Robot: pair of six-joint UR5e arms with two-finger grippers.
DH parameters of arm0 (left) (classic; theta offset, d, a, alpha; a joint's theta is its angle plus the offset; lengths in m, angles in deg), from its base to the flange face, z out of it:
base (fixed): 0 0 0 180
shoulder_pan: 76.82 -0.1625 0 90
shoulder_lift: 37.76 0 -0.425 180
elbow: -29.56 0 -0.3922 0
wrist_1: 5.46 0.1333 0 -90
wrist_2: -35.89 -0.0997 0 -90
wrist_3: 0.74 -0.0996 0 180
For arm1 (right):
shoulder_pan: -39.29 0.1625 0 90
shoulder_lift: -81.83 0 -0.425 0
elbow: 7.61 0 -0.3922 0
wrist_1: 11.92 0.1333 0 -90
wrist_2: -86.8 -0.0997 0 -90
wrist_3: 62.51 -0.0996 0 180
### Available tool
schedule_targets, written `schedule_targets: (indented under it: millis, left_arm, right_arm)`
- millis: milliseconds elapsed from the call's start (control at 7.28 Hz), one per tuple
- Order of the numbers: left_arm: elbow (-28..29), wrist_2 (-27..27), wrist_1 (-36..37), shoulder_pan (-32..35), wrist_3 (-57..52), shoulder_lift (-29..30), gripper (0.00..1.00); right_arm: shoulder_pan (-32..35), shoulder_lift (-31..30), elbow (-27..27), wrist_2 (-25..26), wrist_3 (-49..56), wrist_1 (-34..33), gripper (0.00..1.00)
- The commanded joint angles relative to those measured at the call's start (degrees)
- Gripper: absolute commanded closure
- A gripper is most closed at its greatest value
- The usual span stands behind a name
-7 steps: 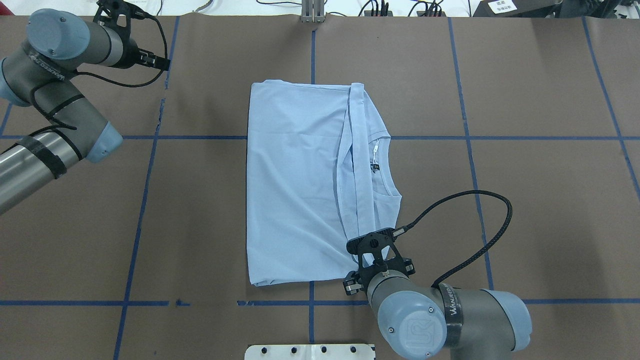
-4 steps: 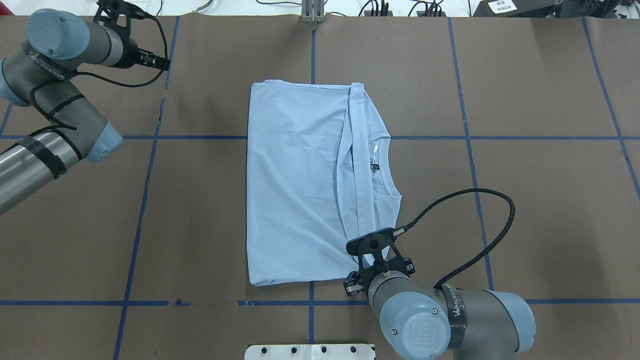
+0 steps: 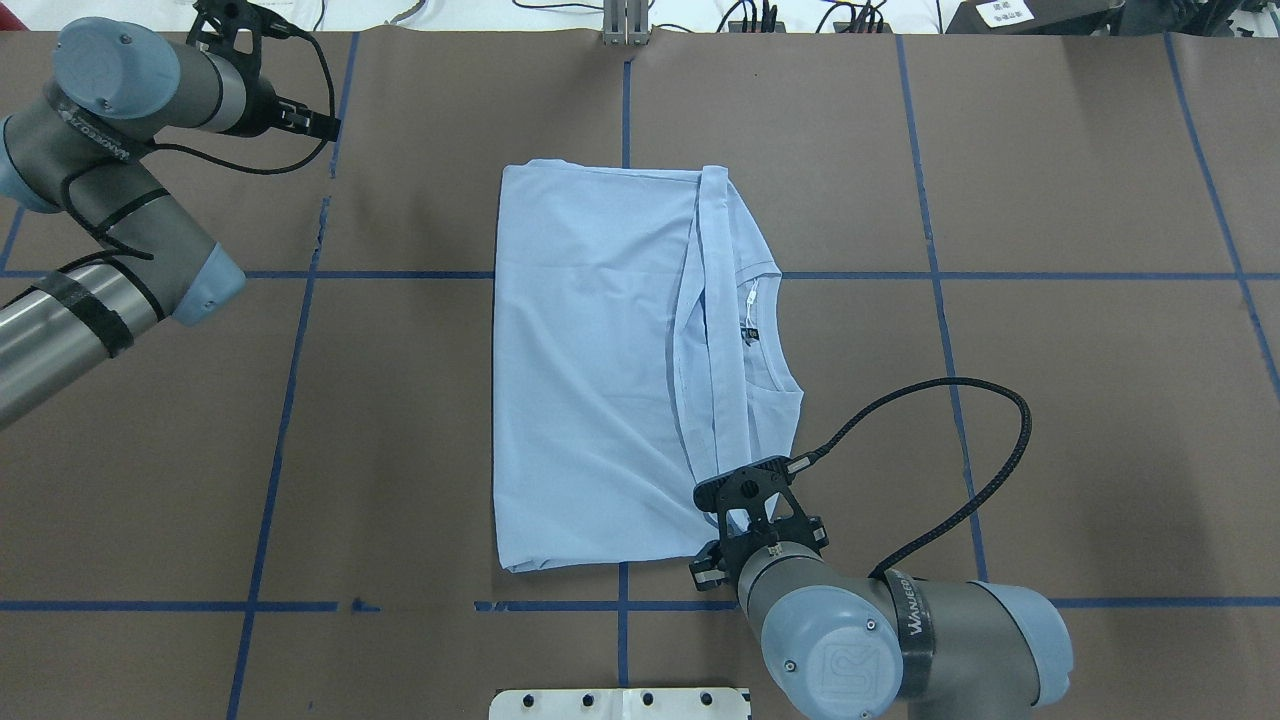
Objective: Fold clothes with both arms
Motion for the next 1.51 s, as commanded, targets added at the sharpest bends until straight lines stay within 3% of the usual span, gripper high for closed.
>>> schedule_targets:
  millis: [0, 275, 550, 962, 1100, 1237, 1375]
  left_arm:
    - [0.0, -0.1, -0.3, 0.0, 0.1, 0.0, 0.0]
    - [0.0, -0.1, -0.3, 0.0, 0.1, 0.0, 0.0]
    - [-0.2, -0.1, -0.3, 0.0, 0.1, 0.0, 0.0]
    - [-0.2, 0.0, -0.3, 0.0, 0.1, -0.2, 0.0]
    - [-0.2, 0.0, -0.3, 0.0, 0.1, -0.2, 0.0]
    - [-0.2, -0.1, -0.3, 0.0, 0.1, -0.2, 0.0]
    - [-0.2, 0.0, -0.3, 0.0, 0.1, -0.2, 0.0]
  right_arm:
    - [-0.1, -0.1, 0.0, 1.5, -1.0, 0.0, 1.0]
    - [0.2, -0.6, 1.0, 2.3, -2.1, 0.1, 1.0]
    - [0.3, -7.8, 6.8, 1.6, -6.3, 0.0, 1.0]
    - [-3.2, -10.0, 5.7, 3.1, -20.6, 0.0, 1.0]
    - [-3.3, -9.9, 5.3, 3.1, -20.7, 0.0, 0.12]
    - [-3.1, -9.2, 5.6, 2.6, -20.4, 0.2, 0.0]
    - [-0.7, -8.9, 5.8, 1.9, -19.4, 0.6, 0.0]
